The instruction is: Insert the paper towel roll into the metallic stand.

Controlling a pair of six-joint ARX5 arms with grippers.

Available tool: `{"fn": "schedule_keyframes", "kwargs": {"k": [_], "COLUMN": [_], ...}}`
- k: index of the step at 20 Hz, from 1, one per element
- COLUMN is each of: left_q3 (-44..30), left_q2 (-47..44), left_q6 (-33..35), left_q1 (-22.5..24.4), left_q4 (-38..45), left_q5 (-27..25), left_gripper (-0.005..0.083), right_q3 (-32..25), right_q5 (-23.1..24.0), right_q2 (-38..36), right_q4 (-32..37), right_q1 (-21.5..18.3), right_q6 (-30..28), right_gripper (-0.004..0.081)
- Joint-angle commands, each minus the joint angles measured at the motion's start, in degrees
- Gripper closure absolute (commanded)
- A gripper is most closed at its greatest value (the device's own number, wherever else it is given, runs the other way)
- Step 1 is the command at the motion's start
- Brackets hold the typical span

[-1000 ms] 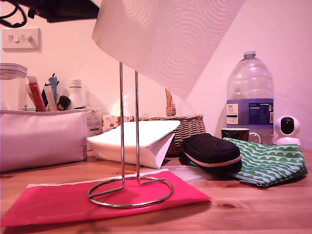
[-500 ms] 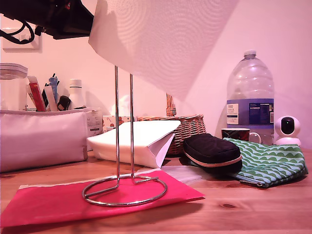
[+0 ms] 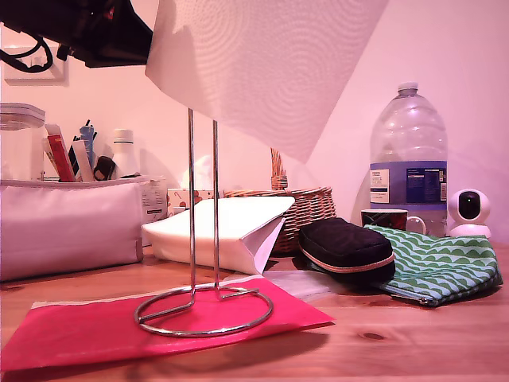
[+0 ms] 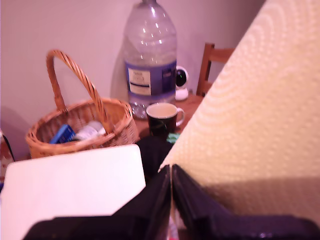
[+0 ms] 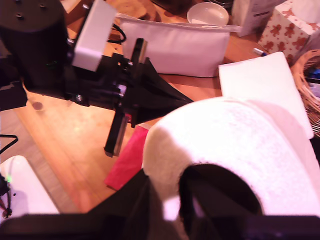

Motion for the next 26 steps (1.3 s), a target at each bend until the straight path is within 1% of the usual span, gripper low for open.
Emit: {"fn": "schedule_keyframes", "kwargs": {"k": [1, 3, 5, 13, 16, 22, 24, 26], "left_q3": [-2.1, -2.1, -2.1, -2.1, -2.1, -2.1, -1.9, -1.5], "left_q2": [1.2, 1.2, 1.2, 1.1, 1.1, 0.9, -0.7, -3.4], "left_q6": [0.4, 0.5, 0.5, 0.5, 0.5, 1.4, 1.6, 1.7], "left_q1": [-0.9, -0.9, -0.9, -0.9, -0.9, -0.6, -0.1, 0.7], "left_q4": [-1.9, -1.9, -1.9, -2.4, -2.4, -2.2, -1.4, -1.4], "left_q5": [0.6, 0.6, 0.7, 1.1, 1.1, 1.1, 1.0, 0.2], "left_gripper": [0.0794, 0.0794, 0.0794, 0.0794, 0.0794, 0.0794, 0.0794, 0.0794], "right_q3": [-4.0, -4.0, -4.0, -4.0, -4.0, -4.0, -4.0, -4.0], "right_q5": [-1.9, -3.1, -3.9, -4.3, -4.3, -4.3, -4.3, -4.2], "right_q2": [5.2, 5.2, 5.2, 5.2, 5.2, 5.2, 5.2, 5.0], "right_q4": [-2.6, -2.6, -2.6, -2.5, -2.5, -2.5, -2.5, -2.5], "right_q1": [1.0, 1.0, 1.0, 1.0, 1.0, 1.0, 1.0, 1.0], "right_q6": [0.0, 0.0, 0.0, 0.0, 0.0, 0.0, 0.0, -0.1], "right_gripper": [0.058, 0.0553, 0.0553, 0.0552, 0.0522, 0.0525, 0.0527, 0.0567]}}
